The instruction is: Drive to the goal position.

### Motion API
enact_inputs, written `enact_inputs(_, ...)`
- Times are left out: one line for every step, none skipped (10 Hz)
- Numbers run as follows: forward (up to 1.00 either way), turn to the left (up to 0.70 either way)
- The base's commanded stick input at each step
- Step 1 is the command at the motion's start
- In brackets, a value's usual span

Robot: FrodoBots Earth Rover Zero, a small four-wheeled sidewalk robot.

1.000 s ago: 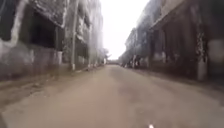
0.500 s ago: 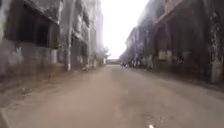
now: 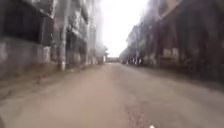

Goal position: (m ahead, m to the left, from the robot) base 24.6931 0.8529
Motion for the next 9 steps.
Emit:
enact_inputs(1.0,0.0)
enact_inputs(1.0,0.0)
enact_inputs(1.0,0.0)
enact_inputs(1.0,0.0)
enact_inputs(1.0,0.0)
enact_inputs(1.0,0.0)
enact_inputs(1.0,0.0)
enact_inputs(1.0,0.0)
enact_inputs(1.0,0.0)
